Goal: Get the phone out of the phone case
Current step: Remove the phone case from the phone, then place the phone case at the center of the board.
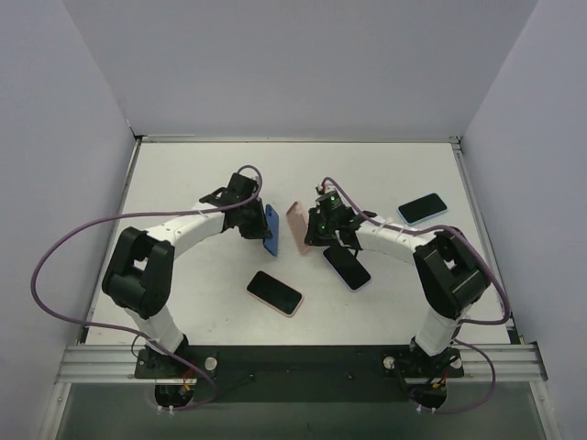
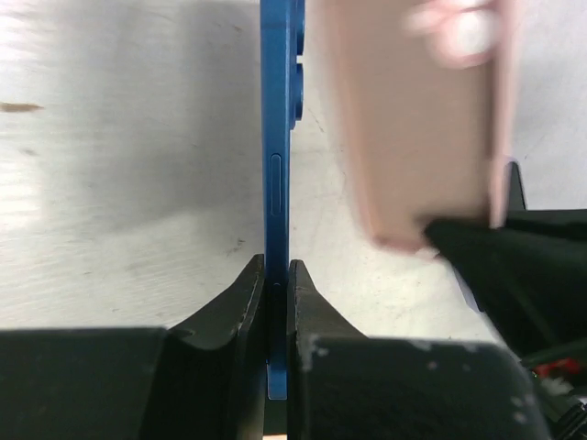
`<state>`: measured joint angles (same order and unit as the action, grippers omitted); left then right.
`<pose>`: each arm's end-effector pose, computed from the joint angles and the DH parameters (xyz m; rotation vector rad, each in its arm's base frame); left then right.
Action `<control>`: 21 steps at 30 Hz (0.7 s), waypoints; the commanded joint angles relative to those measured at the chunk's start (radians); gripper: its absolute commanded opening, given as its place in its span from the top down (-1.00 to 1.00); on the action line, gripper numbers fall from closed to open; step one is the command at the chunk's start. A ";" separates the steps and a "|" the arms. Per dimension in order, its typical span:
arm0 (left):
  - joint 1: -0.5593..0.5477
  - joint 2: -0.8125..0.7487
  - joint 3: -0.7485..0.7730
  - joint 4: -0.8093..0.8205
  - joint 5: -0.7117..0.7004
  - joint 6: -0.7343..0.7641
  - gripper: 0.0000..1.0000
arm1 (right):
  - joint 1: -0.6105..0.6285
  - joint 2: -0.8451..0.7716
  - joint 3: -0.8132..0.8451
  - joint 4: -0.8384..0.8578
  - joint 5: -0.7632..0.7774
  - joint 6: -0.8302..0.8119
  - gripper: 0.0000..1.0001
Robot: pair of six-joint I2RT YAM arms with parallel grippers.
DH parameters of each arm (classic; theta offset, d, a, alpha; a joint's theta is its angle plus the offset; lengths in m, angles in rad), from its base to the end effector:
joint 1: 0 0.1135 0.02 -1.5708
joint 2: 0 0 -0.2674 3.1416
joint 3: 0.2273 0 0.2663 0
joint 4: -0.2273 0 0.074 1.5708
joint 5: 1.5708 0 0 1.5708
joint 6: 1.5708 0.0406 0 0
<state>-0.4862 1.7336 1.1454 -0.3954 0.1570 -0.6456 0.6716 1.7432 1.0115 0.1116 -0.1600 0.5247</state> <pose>0.3292 -0.1812 0.1883 -0.1489 2.6594 -0.6085 0.3027 0.2489 0.1819 -0.2646 2.2970 0.8227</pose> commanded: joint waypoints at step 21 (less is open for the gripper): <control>0.271 -0.106 0.091 0.116 0.334 0.034 1.00 | -0.527 0.223 0.349 0.062 -0.250 0.247 0.83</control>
<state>-0.2115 1.5894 1.1603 -0.4030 0.3668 -0.5907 0.1940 1.9121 1.2984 0.1375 -0.3367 0.6636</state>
